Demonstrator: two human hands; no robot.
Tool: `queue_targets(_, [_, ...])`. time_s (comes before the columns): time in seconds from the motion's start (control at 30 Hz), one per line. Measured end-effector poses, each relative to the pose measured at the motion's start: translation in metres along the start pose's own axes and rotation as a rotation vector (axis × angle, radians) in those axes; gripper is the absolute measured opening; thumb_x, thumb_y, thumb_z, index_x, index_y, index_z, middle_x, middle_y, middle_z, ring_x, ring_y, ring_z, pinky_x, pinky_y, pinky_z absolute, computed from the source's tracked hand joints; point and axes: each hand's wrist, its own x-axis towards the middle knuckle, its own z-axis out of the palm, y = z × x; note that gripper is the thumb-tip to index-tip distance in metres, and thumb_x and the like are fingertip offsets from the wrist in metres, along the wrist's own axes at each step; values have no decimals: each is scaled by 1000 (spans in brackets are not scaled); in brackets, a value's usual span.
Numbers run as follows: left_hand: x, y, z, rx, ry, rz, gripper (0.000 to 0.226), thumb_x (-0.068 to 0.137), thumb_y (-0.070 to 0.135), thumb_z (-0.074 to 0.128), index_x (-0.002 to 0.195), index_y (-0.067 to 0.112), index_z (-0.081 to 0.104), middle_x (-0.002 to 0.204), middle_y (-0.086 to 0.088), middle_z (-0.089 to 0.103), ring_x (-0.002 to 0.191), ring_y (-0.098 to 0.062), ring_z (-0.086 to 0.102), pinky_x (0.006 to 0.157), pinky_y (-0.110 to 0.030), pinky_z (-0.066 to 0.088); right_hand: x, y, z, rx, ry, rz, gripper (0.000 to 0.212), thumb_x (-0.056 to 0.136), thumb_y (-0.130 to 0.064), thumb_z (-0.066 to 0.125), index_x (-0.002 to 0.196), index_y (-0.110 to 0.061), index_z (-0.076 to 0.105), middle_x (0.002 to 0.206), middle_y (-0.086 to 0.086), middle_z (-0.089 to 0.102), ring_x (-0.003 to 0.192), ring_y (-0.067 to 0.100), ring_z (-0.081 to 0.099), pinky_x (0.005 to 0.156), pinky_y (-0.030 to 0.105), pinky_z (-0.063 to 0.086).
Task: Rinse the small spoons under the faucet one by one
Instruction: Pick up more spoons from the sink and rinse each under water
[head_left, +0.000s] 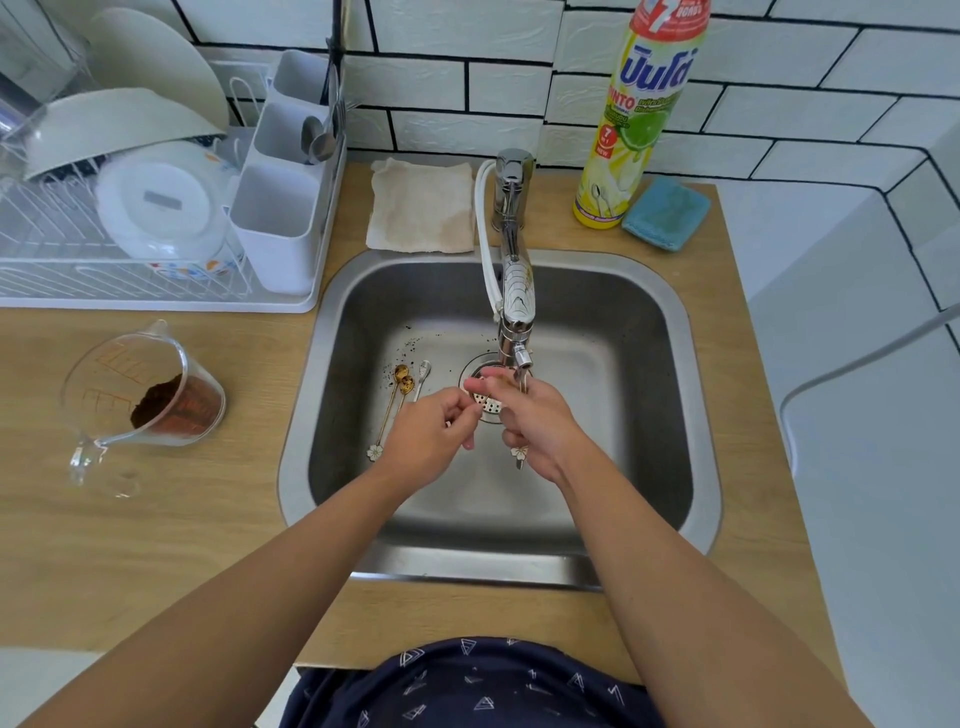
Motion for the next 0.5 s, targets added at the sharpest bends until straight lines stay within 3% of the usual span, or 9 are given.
queue_targets(0.07, [-2,1,1,-16,-5,1,22,99,31,58,78,27,63,62,18,69,51,-2,49,51,-16,36,-3,-1,1,-127,45,-44,7,92,-28,74,94,-22,73,84,-7,77,46,8,30,42,22,25])
queue_targets(0.13, [-3,2,1,-24,-5,8,23,99,31,58,77,27,63,62,24,67,50,-2,49,50,-15,37,-2,-3,1,-165,103,-36,17,94,-37,72,89,-20,74,66,-11,72,46,11,27,40,22,25])
queue_targets(0.23, [-6,1,1,-26,-15,28,22,99,30,59,78,24,65,60,24,67,48,-2,49,49,-15,36,2,-6,-4,-74,103,14,33,105,-40,54,94,-15,74,84,1,81,40,9,25,39,22,24])
queue_targets(0.3, [-8,-1,0,-3,-22,42,21,98,31,59,79,24,65,60,17,68,48,-3,49,49,-15,36,0,-6,-9,-45,39,23,29,106,-36,54,100,-14,73,96,6,81,40,7,24,39,21,24])
queue_targets(0.33, [-8,-3,0,9,-19,45,21,99,31,59,80,24,65,60,14,69,47,-3,49,49,-15,37,-2,-6,-10,-73,31,15,24,104,-36,60,100,-15,72,98,5,81,40,7,27,41,21,25])
queue_targets(0.4, [-7,-3,1,31,-5,35,22,99,29,58,80,22,63,60,10,69,44,-3,55,48,-14,40,-6,-6,-9,-198,98,-16,22,89,-41,77,92,-20,70,92,1,82,43,2,51,48,21,34])
queue_targets(0.43, [-7,-2,1,49,0,26,22,99,28,58,80,21,62,60,8,69,44,-2,59,48,-15,44,-7,-5,-7,-259,155,-36,26,81,-43,84,85,-22,70,86,0,81,53,0,65,57,23,43])
queue_targets(0.5, [-5,-1,1,97,2,34,20,99,24,57,81,17,62,62,6,69,48,-1,65,53,-23,52,-4,-4,-3,-304,231,-83,23,75,-38,89,72,-23,71,76,-1,80,69,4,75,74,28,52])
